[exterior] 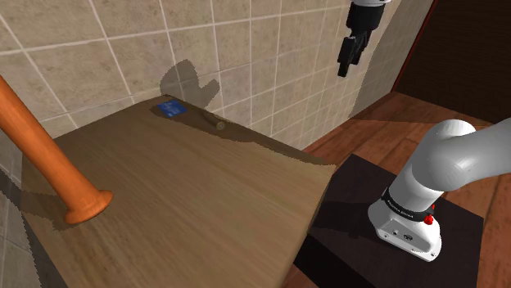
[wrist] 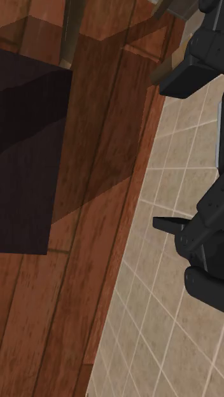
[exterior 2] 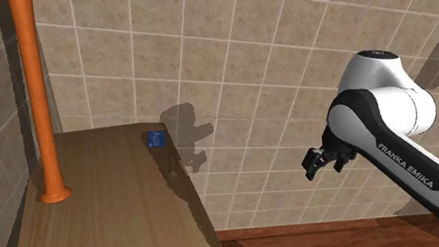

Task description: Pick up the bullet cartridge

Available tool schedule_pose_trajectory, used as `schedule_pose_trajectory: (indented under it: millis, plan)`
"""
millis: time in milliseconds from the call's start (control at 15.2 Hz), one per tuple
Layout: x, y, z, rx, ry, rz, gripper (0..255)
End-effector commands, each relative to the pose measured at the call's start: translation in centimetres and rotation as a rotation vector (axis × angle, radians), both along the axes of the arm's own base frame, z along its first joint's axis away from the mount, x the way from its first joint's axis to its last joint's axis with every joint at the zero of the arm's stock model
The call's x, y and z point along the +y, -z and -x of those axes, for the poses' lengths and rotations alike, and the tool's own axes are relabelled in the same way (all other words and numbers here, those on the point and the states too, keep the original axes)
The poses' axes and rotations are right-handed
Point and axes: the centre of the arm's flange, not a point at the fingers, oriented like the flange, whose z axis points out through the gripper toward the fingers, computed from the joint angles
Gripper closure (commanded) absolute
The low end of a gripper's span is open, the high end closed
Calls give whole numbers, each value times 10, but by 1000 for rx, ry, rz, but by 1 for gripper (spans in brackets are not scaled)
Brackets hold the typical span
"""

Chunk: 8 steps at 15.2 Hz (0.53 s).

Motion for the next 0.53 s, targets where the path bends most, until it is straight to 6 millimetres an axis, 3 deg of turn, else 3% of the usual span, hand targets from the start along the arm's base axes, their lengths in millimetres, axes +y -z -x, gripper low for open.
schedule_pose_trajectory:
  millis: [0,462]
  plan:
    - [0,0,0,0,0,0,0]
    - [87,3,-33,20,35,-4,0]
